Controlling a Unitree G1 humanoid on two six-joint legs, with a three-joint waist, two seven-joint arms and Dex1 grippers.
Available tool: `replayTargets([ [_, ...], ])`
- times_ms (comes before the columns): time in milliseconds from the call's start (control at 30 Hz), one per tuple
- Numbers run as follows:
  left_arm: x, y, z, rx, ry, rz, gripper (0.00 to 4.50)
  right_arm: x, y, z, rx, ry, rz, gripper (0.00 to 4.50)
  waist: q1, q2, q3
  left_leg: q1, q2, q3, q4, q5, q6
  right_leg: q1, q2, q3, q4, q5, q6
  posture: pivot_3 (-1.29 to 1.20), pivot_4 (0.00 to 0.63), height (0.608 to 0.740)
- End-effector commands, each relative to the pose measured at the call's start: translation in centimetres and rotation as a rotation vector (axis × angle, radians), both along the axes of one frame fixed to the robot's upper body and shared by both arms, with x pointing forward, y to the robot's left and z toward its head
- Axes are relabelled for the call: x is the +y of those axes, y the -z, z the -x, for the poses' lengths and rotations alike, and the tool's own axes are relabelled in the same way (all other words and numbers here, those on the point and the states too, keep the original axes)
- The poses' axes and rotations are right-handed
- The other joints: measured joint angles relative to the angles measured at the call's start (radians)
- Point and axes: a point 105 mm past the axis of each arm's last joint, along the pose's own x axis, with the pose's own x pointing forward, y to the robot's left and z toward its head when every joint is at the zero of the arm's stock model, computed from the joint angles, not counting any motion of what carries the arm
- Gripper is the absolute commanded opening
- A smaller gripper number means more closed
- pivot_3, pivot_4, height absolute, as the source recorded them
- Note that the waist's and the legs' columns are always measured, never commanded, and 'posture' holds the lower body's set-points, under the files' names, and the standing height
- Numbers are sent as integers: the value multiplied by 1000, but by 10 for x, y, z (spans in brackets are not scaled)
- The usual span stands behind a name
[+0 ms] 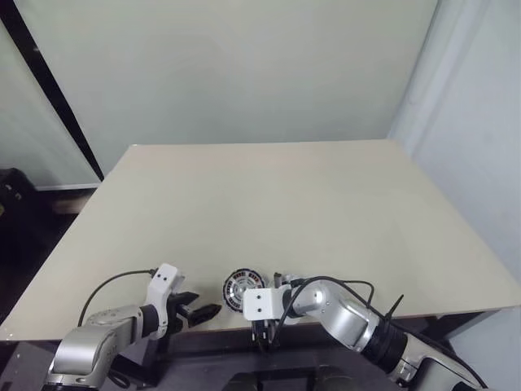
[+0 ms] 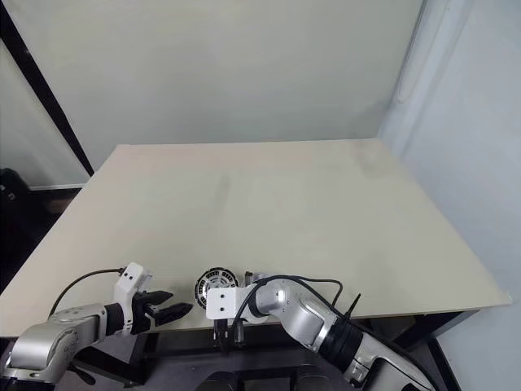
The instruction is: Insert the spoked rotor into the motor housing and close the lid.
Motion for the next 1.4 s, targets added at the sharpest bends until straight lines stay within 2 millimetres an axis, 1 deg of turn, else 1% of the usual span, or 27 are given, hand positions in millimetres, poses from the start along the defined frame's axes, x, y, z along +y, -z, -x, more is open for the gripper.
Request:
replayTargets([
  [33,0,-8,-6,-42,-1,-4,4500,0,-11,-12,-37,50,-40,23,0,0,0,1,0,0,0,0,0,1,0,0,0,0,0,0,0,740],
  [267,0,-5,-5,-38,-4,-7,4500,-3,-21,-29,-35,207,-77,23,1,2,1,4,0,-1,0,0,0,3,0,0,0,0,0,0,0,740],
  [400,-1,-5,-5,-39,-5,-5,4500,-9,-23,-39,-41,298,-71,23,1,3,2,9,0,-1,0,-2,-3,9,0,0,0,0,0,0,0,740],
  [500,-1,-4,-5,-40,-6,-5,4500,-19,-23,-45,-65,335,-29,23,1,3,2,10,0,-1,0,-2,-4,10,-1,0,-1,0,0,0,0,740],
  [567,-1,-4,-5,-42,-5,-6,4500,-23,-22,-44,-69,320,-3,23,1,3,2,10,0,-1,0,-2,-4,10,-1,0,-1,0,0,0,0,740],
  [667,-1,-4,-5,-43,-5,-7,4500,-26,-21,-36,-62,261,29,23,1,3,2,10,-1,-1,0,-2,-4,10,-1,0,-2,0,0,0,0,740],
  [833,-1,-3,-7,-46,-2,-9,4500,-30,-18,-18,-91,113,104,23,0,2,1,10,-1,-1,-1,-2,-4,10,-1,0,-2,0,0,0,0,740],
  [1000,-1,-3,-8,-50,2,-8,4500,-33,-18,-9,-107,40,153,23,0,1,1,10,-1,-1,-4,-1,-2,10,-1,0,-3,0,0,0,0,740],
  [1167,-1,-3,-9,-52,4,-8,4500,-29,-24,-9,-152,20,136,23,0,1,0,10,-1,-1,-5,-1,-1,10,-1,-1,-3,0,0,0,0,740],
  [1400,-1,-2,-9,-55,1,-7,4500,-23,-35,-10,-129,51,63,23,0,1,1,10,0,-1,-5,-1,-2,10,-1,-1,-3,0,0,0,0,740],
])
